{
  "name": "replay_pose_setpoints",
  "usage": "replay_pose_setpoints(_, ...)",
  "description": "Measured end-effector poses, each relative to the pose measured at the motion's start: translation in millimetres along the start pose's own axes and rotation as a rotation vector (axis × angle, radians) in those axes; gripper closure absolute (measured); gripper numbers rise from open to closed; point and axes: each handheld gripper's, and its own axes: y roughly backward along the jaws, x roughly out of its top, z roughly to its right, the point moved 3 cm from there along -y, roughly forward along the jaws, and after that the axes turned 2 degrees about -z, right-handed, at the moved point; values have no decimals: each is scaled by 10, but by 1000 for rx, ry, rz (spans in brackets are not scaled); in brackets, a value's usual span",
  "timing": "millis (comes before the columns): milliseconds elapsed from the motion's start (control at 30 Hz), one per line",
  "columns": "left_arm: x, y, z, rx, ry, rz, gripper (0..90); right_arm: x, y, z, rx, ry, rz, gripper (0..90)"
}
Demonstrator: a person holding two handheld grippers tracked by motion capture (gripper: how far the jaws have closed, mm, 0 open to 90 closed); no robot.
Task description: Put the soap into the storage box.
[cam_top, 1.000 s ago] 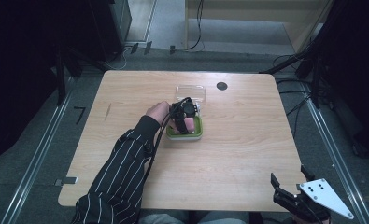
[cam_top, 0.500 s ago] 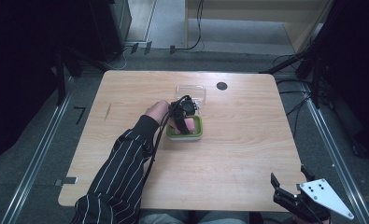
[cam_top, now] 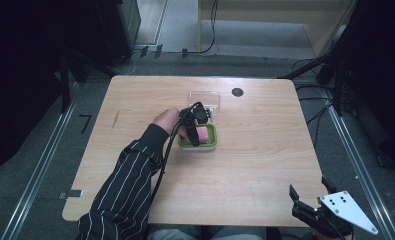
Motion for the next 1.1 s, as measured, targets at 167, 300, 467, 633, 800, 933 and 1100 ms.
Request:
replay_pose_setpoints(167, -46, 14, 56, 12, 36, -28, 81, 8, -11, 4, -1, -6, 3, 135)
replay_pose_setpoints(300, -126, 53, 107, 19, 57, -40, 72, 13, -19, 0, 4, -1, 5, 135)
replay_pose_setpoints(467, -240, 67, 183, 14, 78, -64, 68, 22, -31, -10, 6, -2, 6, 135)
replay_pose_setpoints(633, -364, 90, 243, 11, 102, -73, 65, 31, -47, -18, 14, -1, 8, 135)
replay_pose_setpoints(800, -481, 94, 312, 13, 133, -79, 63, 41, -65, -30, 18, 0, 9, 135)
replay_pose_setpoints(933, -592, 66, 369, 12, 156, -92, 63, 46, -70, -35, 18, 3, 8, 135)
replay_pose_setpoints(1100, -743, 34, 478, 9, 193, -103, 63, 47, -74, -35, 20, 4, 8, 135)
